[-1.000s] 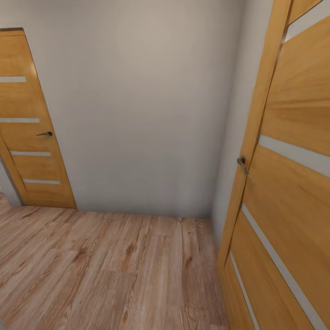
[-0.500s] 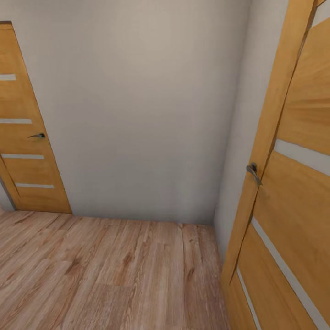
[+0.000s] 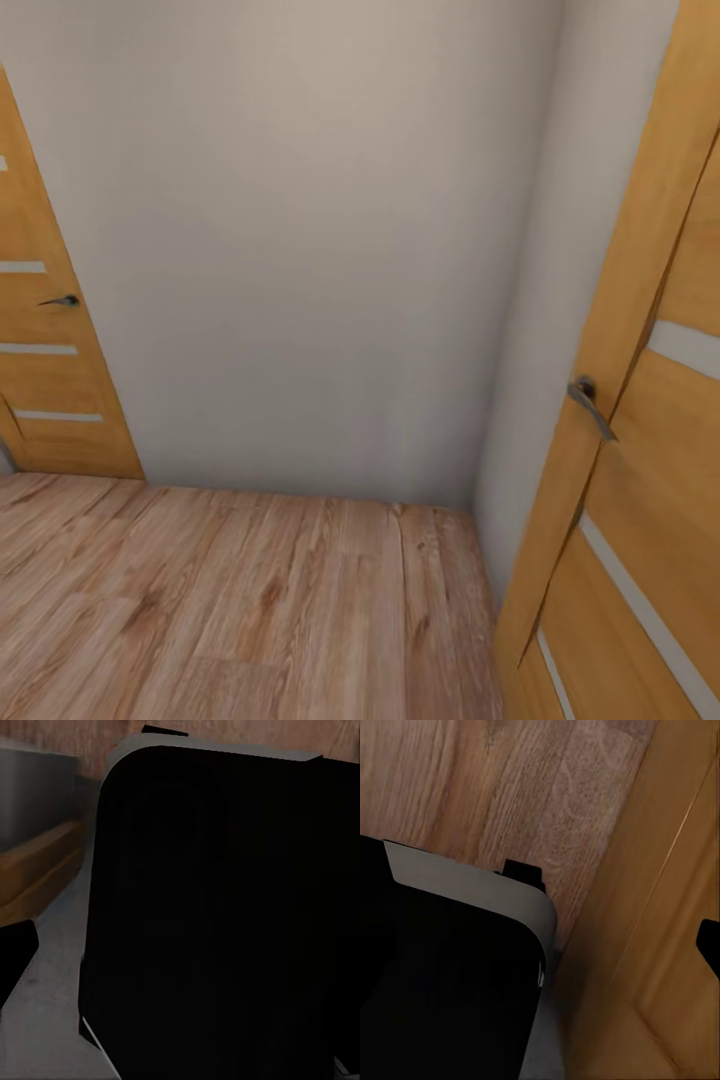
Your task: Move the two storage containers from the living room to the garage. In the garage, place one container on the floor and stack the other container on top of it (either order is fine).
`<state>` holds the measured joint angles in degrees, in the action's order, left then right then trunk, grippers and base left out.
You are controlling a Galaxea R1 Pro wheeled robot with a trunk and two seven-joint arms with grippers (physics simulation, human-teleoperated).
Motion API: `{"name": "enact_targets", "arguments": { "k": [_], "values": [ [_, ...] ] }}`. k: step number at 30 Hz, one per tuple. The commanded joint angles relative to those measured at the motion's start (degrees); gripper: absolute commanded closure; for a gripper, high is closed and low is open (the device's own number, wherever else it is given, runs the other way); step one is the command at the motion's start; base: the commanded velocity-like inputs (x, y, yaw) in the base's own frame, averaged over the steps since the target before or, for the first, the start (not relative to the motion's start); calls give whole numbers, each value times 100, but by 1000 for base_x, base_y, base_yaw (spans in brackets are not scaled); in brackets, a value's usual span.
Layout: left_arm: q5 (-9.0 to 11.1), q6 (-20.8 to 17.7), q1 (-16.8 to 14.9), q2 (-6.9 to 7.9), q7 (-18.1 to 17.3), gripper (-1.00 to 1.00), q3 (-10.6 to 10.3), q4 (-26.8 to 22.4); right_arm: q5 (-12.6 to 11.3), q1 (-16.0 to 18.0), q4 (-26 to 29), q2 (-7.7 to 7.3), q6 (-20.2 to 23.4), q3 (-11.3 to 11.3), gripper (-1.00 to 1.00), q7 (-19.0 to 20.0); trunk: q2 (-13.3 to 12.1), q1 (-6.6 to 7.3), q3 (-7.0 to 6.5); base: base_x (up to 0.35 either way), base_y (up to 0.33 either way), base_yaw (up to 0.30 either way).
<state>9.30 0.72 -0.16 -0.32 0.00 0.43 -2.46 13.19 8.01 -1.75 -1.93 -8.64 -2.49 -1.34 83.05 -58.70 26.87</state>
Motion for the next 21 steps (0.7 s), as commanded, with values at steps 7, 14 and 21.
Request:
{"name": "enact_targets", "arguments": {
  "k": [7,14,21],
  "values": [
    [41,8,-2,3,0,-100,1,-1,18,8,-19,0,-32,-23,-100,-18,3,-3,6,319,0,0],
    [40,8,-2,5,0,-100,1,-1,18,8,-19,1,-30,-23,-100,-32,3,-3,6,319,0,5],
    [42,8,-2,6,0,-100,1,-1,25,8,-19,0,-64,-23,-100,-33,3,-3,6,319,0,211]
  ]
}}
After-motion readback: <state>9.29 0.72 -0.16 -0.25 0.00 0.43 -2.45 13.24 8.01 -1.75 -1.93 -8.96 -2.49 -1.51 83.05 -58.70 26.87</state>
